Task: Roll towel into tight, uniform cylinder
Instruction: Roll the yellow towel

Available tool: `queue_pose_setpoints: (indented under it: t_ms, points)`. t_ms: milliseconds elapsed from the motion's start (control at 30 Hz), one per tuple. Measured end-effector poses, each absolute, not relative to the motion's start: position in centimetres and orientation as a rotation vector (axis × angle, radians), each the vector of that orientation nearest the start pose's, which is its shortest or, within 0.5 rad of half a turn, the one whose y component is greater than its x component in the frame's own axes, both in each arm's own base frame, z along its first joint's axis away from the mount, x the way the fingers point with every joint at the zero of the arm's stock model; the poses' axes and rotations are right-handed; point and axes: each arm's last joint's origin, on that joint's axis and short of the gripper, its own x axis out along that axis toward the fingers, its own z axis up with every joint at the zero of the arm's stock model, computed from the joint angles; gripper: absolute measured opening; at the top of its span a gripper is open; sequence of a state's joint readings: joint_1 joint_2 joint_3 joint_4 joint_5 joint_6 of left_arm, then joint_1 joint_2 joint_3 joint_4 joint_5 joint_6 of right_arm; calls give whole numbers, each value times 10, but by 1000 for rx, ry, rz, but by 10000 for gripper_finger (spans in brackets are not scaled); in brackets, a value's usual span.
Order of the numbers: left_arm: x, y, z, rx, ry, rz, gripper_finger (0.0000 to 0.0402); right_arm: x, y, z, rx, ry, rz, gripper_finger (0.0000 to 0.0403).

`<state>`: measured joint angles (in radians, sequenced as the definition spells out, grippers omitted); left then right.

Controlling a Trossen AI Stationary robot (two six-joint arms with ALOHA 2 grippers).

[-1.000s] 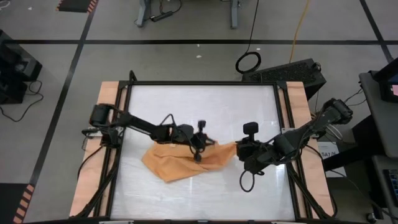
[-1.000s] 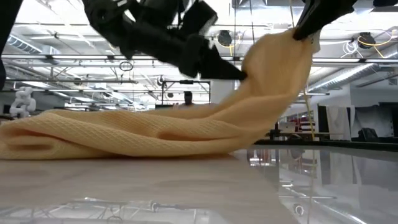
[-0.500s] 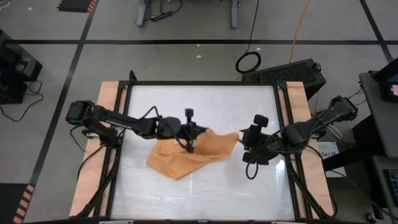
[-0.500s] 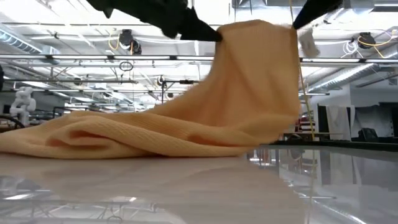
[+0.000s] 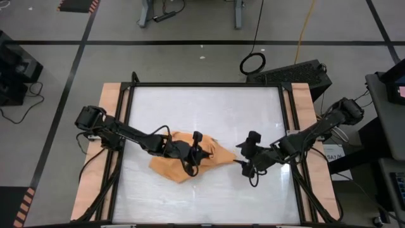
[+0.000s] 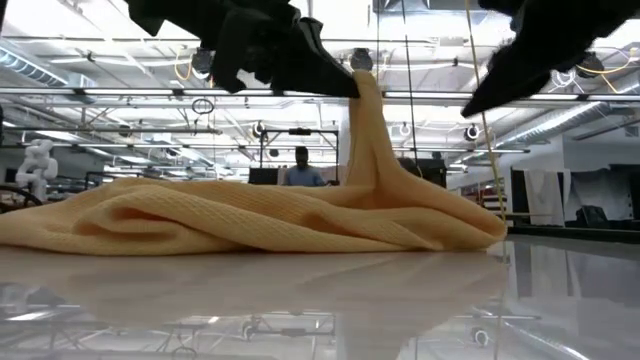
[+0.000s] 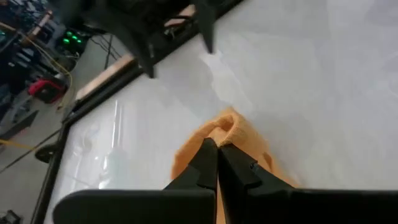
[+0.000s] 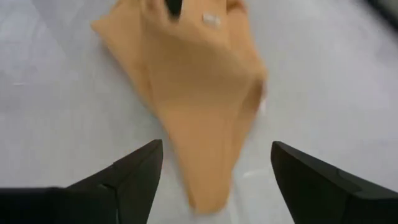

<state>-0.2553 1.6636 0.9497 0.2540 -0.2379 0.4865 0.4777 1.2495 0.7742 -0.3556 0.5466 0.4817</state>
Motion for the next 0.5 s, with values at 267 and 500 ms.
queue_pose_setpoints:
  t_ms: [267, 500]
  points:
    - [342, -91, 207, 591, 442, -152, 2, 252, 77, 238, -162, 573, -44, 288]
    - [340, -97, 206, 599, 451, -170, 1, 281, 56, 227, -211, 509, 199, 261]
